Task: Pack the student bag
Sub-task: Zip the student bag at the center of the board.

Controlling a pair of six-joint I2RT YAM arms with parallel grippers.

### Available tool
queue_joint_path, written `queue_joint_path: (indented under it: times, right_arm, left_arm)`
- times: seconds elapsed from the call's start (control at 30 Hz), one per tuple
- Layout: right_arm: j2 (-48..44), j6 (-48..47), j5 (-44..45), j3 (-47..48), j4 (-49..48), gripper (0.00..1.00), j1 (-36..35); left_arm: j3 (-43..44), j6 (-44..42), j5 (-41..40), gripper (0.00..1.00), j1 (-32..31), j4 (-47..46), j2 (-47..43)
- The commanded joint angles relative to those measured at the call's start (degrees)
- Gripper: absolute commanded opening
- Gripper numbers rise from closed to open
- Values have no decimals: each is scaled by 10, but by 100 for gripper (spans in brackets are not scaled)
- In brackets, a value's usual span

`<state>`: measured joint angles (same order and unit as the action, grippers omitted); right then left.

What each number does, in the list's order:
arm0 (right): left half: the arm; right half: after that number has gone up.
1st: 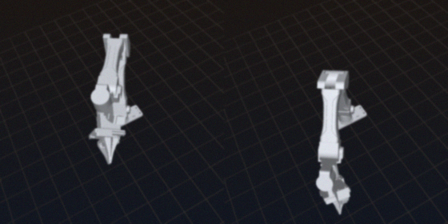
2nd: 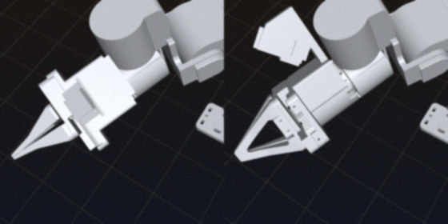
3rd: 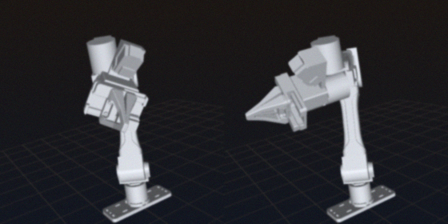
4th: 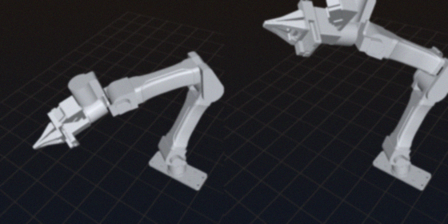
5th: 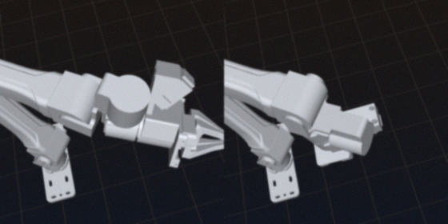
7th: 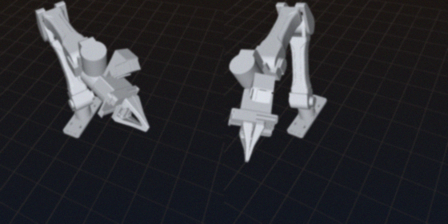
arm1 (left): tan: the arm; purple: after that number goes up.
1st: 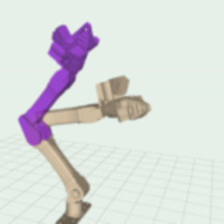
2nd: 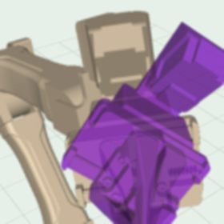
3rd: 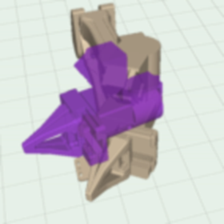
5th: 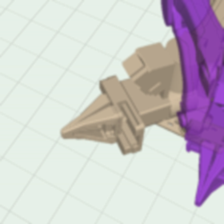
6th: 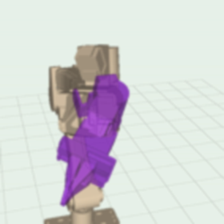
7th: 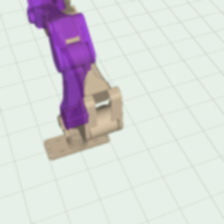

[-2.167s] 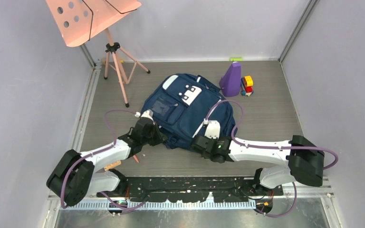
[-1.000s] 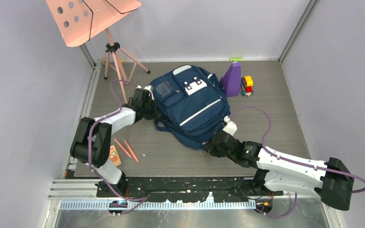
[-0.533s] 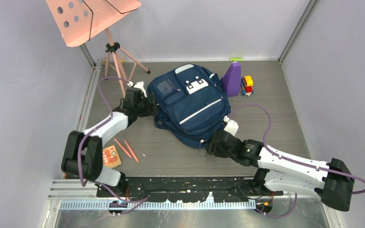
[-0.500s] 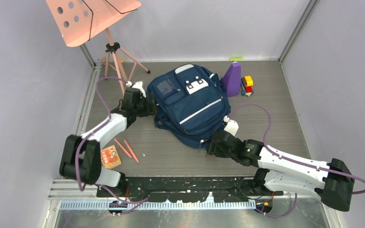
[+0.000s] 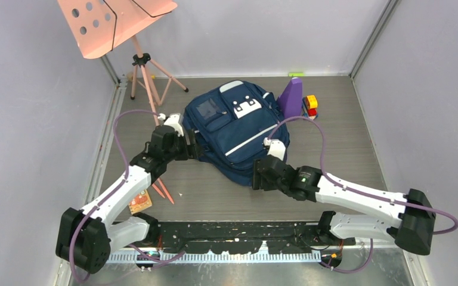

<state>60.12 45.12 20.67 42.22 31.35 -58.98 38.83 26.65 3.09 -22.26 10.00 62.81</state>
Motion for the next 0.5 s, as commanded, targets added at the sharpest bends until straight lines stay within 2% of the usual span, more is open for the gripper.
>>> queue_joint_path:
  times: [0.0, 0.27, 0.47]
  right_arm:
    - [53, 9, 50, 36, -28, 60, -29]
    - [127, 36, 64, 49, -69, 53, -49]
    - [152, 28, 73, 64, -69, 52, -51]
  left_arm:
    - [-6, 10, 10, 73, -21, -4, -32]
    - [-8, -4, 20, 72, -59, -6, -20]
    - [-17, -9, 21, 71, -84, -19, -19]
